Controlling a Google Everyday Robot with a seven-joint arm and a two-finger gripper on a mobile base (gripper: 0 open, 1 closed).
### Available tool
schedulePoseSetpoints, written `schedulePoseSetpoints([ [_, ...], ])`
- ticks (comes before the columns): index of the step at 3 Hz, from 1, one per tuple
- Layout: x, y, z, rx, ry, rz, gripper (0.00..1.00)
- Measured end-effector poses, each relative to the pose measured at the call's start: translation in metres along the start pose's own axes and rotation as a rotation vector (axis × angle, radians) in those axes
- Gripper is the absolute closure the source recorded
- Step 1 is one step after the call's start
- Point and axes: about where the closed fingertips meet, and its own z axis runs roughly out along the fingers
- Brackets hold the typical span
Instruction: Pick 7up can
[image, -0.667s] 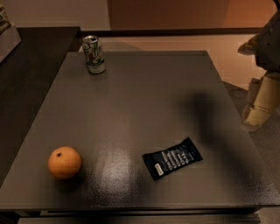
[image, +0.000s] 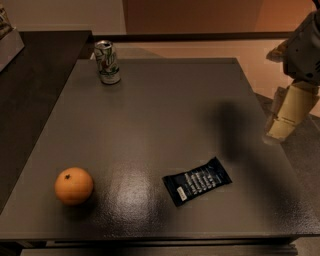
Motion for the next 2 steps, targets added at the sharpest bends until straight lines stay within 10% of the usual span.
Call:
schedulePoseSetpoints([
  [2,-0.036,-0.037,0.037,0.048,-0.152,0.063,0.00],
])
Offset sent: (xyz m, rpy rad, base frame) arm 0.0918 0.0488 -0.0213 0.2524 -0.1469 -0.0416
